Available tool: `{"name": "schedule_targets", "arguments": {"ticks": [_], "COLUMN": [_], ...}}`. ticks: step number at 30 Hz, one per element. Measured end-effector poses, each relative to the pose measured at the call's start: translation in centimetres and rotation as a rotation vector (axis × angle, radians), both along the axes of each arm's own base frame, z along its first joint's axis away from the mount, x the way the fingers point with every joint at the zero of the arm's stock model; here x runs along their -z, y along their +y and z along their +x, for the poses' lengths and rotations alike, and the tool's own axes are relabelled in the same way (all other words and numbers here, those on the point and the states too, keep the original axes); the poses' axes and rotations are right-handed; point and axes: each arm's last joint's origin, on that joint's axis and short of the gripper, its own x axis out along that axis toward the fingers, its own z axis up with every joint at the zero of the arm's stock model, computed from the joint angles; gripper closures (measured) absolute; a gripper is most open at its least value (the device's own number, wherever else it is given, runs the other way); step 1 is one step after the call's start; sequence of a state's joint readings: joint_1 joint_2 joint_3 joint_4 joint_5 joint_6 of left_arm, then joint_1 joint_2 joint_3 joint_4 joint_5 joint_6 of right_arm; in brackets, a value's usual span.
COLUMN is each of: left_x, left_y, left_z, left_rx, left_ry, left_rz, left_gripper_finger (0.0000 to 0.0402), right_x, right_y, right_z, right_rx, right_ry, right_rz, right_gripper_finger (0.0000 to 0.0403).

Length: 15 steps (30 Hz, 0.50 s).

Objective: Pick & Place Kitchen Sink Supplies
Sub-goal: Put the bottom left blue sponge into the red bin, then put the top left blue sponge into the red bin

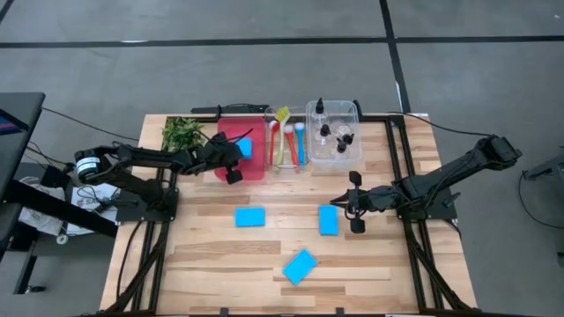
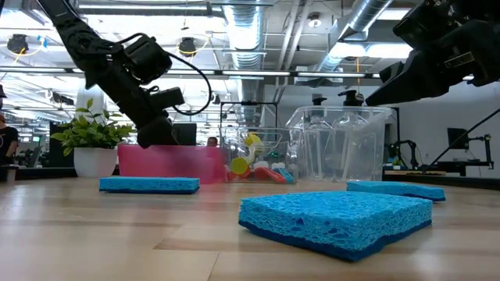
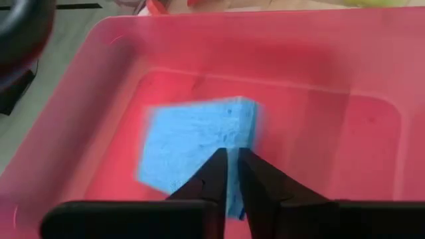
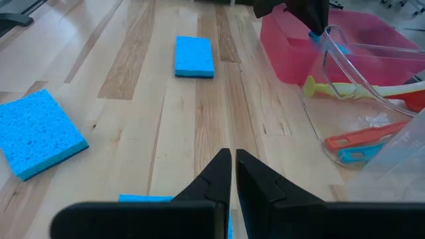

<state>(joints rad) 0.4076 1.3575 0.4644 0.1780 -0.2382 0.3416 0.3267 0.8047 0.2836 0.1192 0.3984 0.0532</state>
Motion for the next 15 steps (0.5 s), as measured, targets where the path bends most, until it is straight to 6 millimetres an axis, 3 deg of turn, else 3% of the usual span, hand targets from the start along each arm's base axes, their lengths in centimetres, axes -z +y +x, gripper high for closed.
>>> {"name": "schedule_targets", "arguments": {"ticks": [9, 15], "left_x": [0.3, -0.2], "left_y": [-0.2, -2.0], "left_z": [-0.2, 0.4], "left_rx": [-0.008, 0.074], "left_ry": [0.037, 0.02], "left_rz": [-0.011, -0.001], "left_gripper_finger": [0.0272, 0.0241], "right_x": [0.0, 0.0], "right_y": [0.0, 0.0], "right_z": [0.0, 0.0], "right_rx": [0.0, 0.0], "right_ry": [0.0, 0.0], "right_rz": [0.0, 0.0], "right_gripper_finger": [0.0387, 0.0387]}}
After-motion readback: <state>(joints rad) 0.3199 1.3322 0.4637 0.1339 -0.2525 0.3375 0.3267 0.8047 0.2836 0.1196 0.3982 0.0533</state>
